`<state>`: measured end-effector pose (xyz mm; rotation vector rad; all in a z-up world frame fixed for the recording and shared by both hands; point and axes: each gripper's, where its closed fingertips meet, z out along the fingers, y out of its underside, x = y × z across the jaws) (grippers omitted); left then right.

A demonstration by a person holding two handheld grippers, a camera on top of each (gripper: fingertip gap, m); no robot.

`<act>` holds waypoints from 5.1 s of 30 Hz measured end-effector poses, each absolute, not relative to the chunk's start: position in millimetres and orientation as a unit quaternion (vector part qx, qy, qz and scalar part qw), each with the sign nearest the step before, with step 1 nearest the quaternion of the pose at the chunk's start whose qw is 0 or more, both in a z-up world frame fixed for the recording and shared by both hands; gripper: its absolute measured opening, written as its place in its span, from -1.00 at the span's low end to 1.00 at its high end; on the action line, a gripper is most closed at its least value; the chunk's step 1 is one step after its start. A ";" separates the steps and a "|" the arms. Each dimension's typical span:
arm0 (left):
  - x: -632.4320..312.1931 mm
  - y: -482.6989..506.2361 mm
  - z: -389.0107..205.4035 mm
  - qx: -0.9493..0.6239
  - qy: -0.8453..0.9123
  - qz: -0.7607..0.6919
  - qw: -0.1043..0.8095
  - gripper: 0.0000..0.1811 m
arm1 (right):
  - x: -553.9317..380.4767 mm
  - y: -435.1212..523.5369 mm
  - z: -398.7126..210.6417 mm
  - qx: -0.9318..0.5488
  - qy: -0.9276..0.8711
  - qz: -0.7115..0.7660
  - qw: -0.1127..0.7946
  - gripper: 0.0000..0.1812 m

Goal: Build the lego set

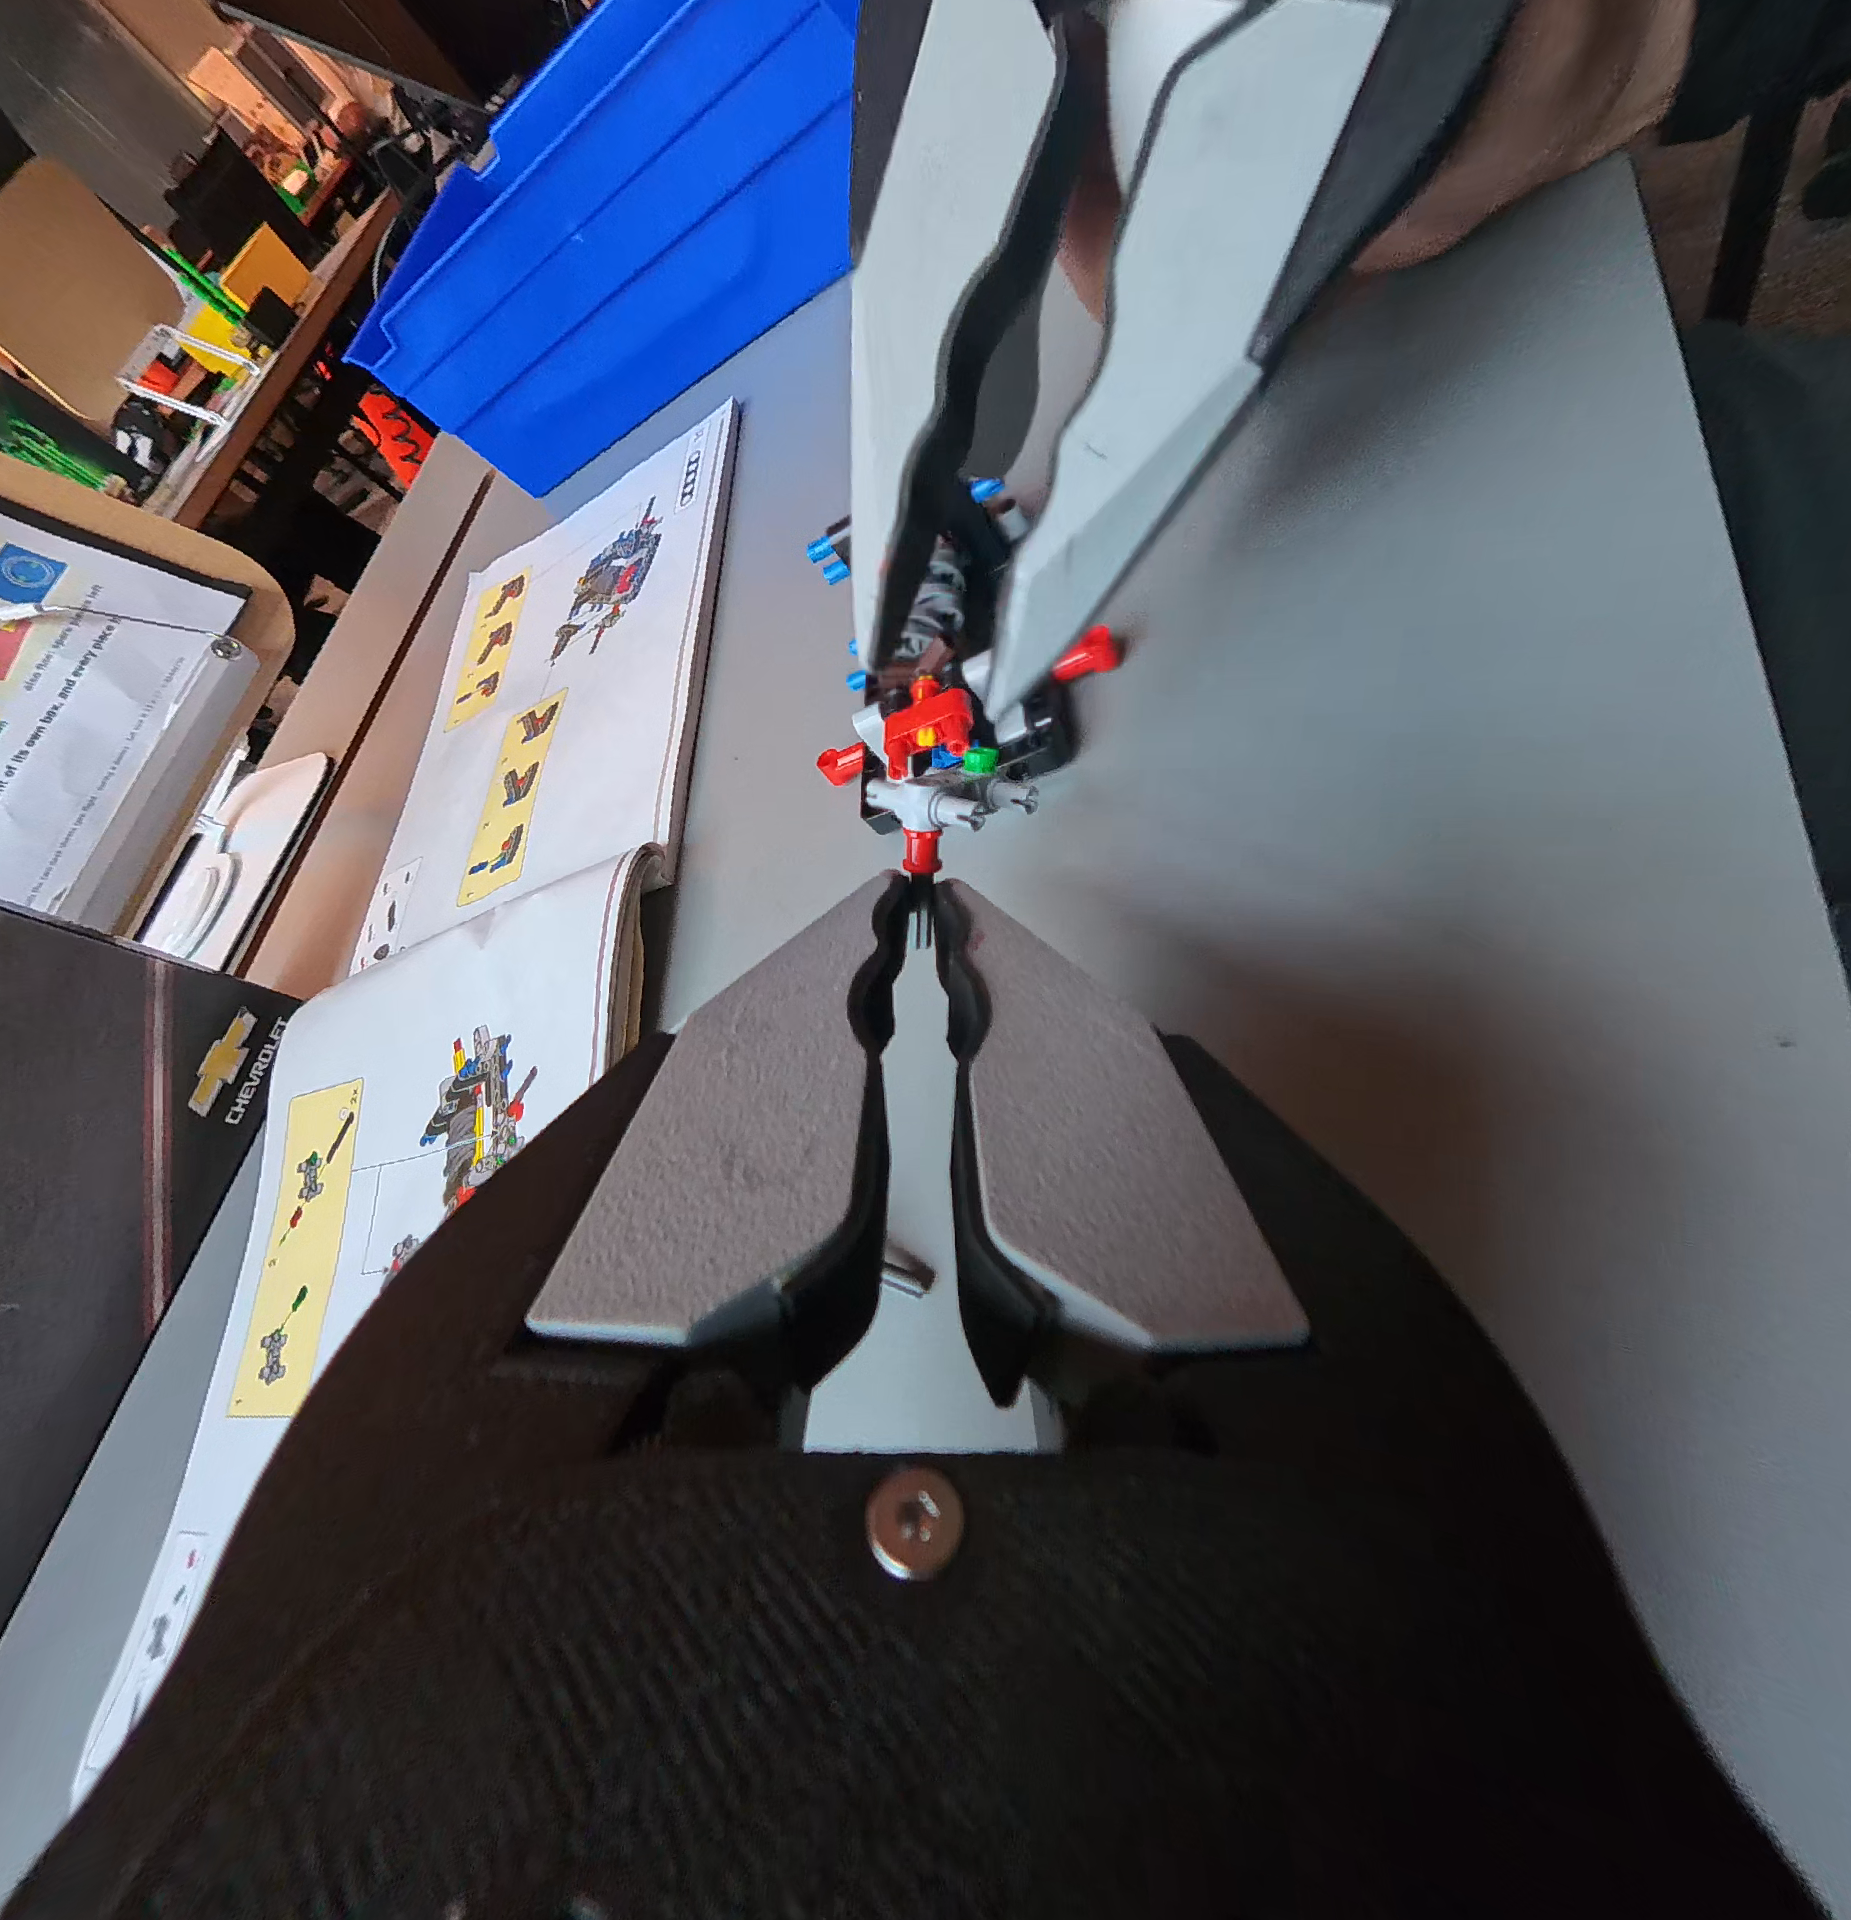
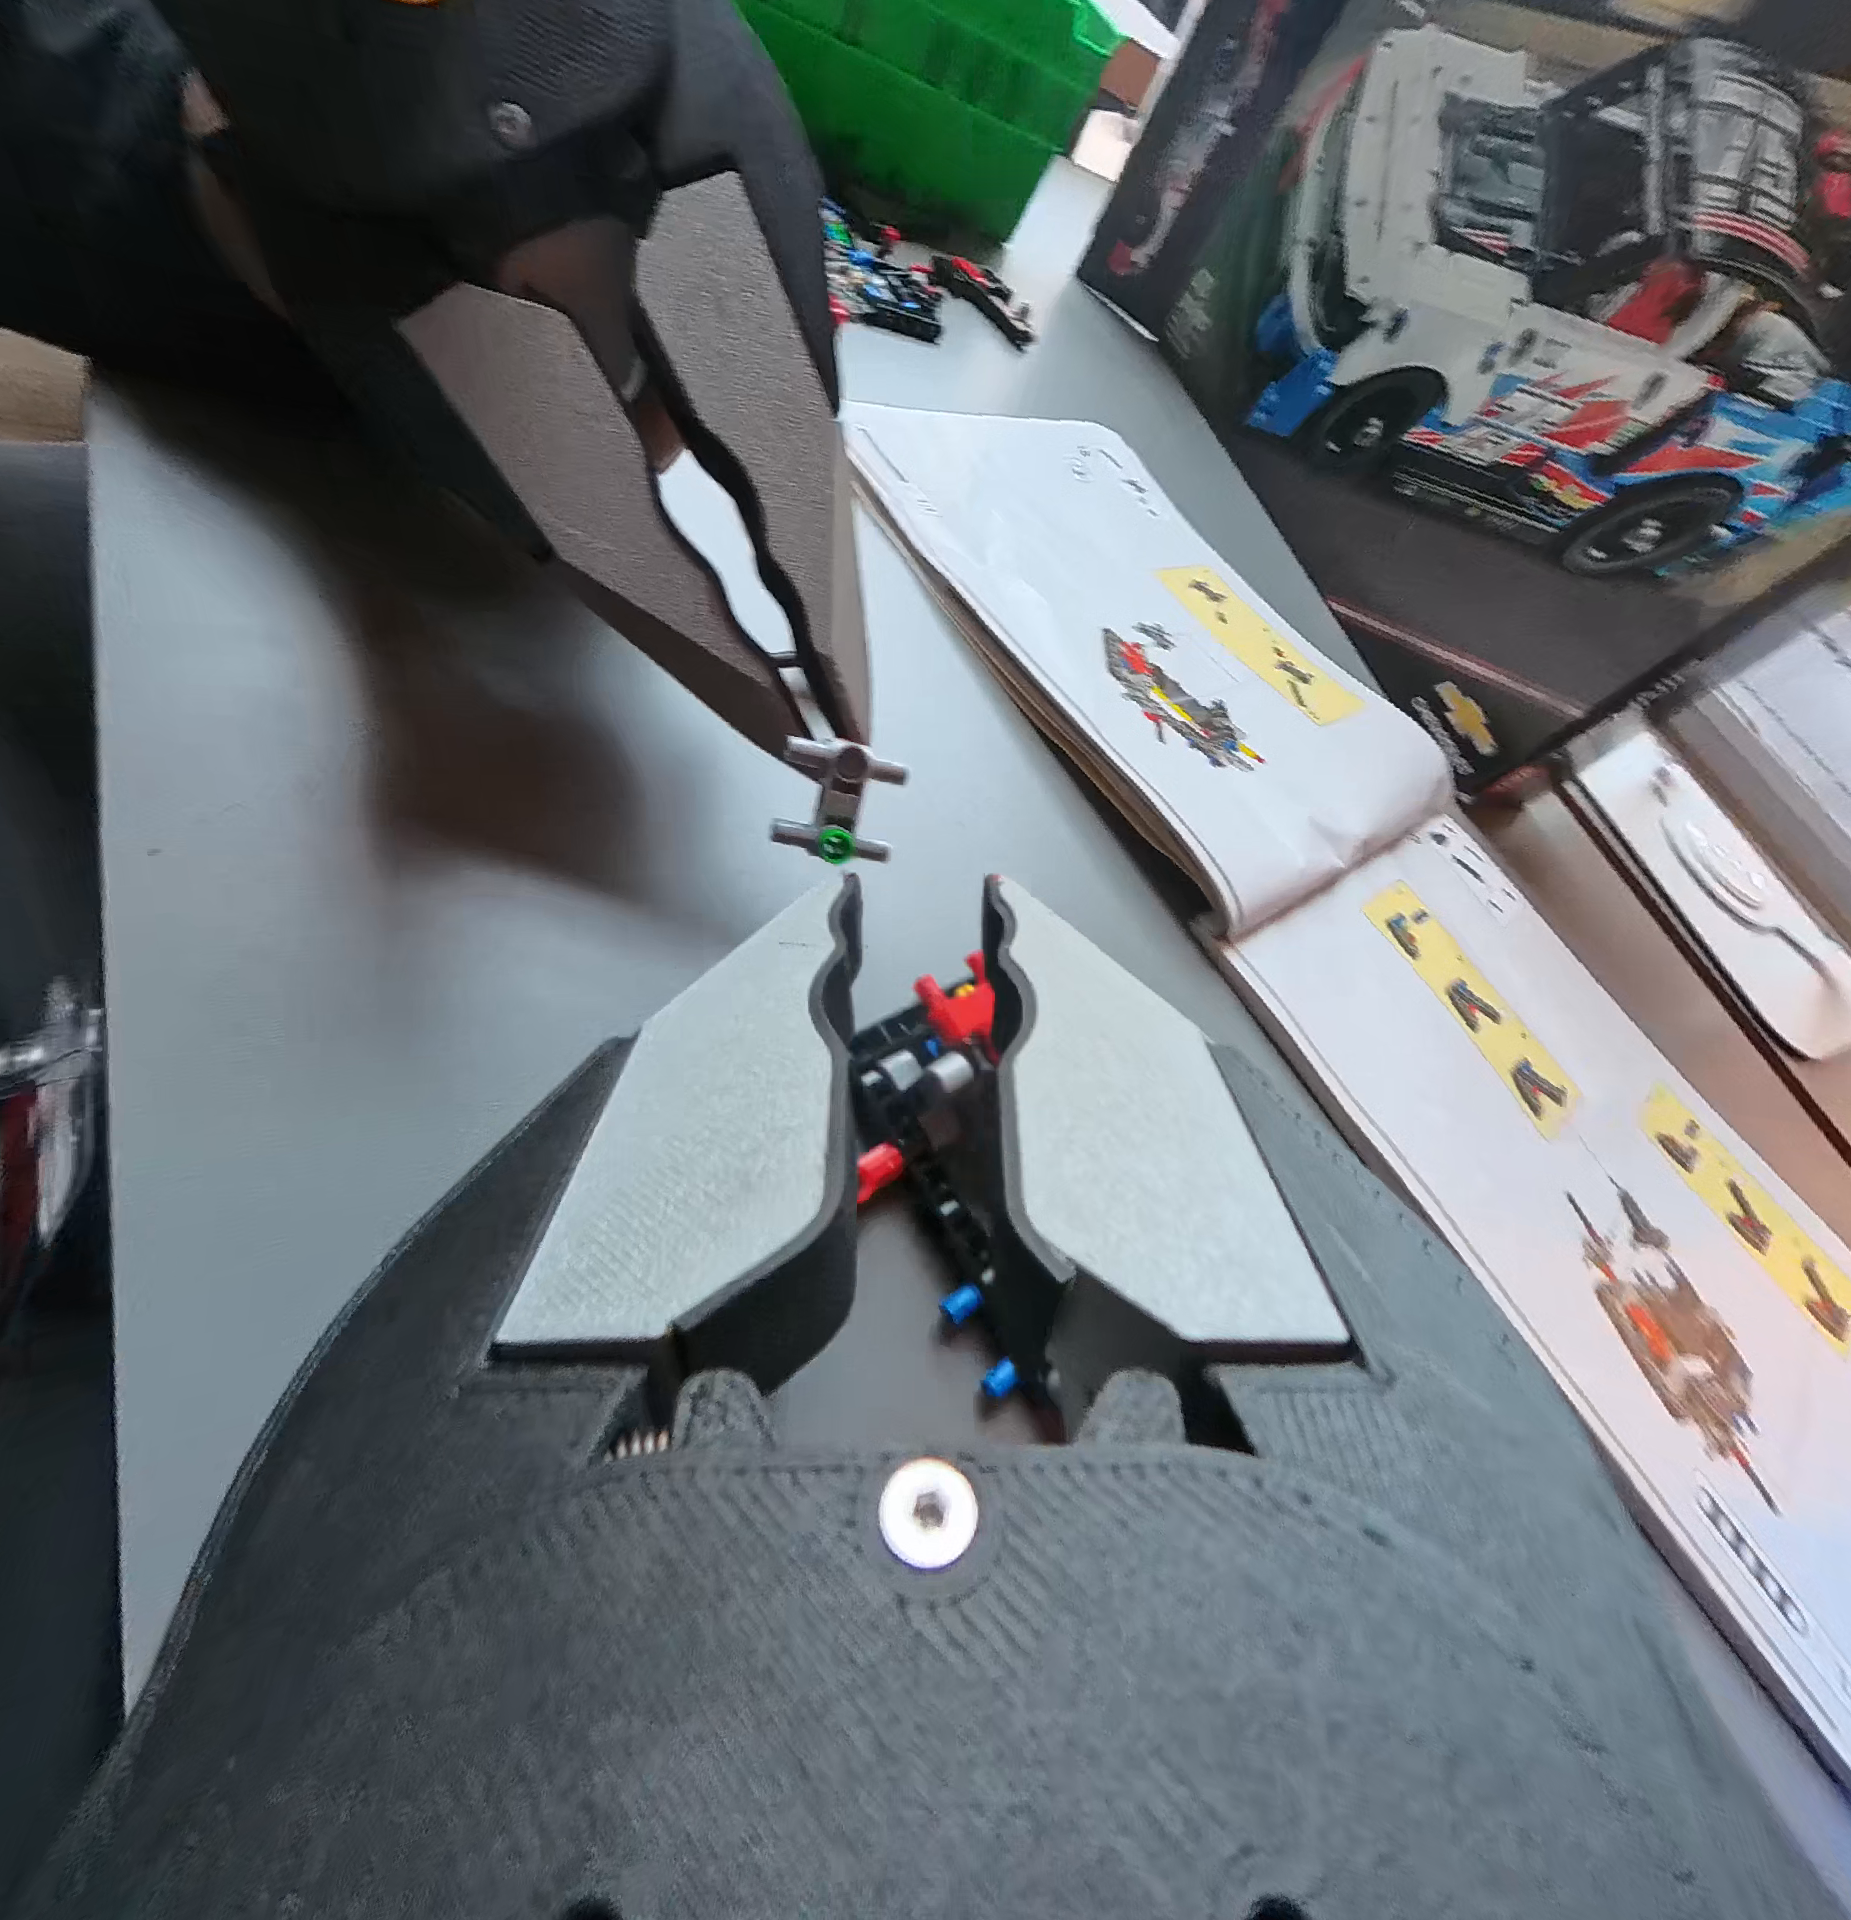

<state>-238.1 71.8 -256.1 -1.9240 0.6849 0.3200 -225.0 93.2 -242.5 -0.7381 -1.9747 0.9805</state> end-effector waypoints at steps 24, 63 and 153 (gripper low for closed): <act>-205.0 70.4 -241.1 -0.756 0.329 0.151 0.544 -0.97 | -195.0 66.7 -241.4 -0.440 -0.710 0.531 0.143 -0.77; -225.1 71.8 -251.3 -0.772 0.320 0.174 0.520 -0.97 | -187.7 116.3 -219.7 -0.365 -0.722 0.432 0.399 -0.77; -186.1 79.7 -241.0 -0.719 0.367 0.234 0.541 -0.98 | -174.3 71.7 -233.4 -0.463 -0.647 0.601 0.077 -0.71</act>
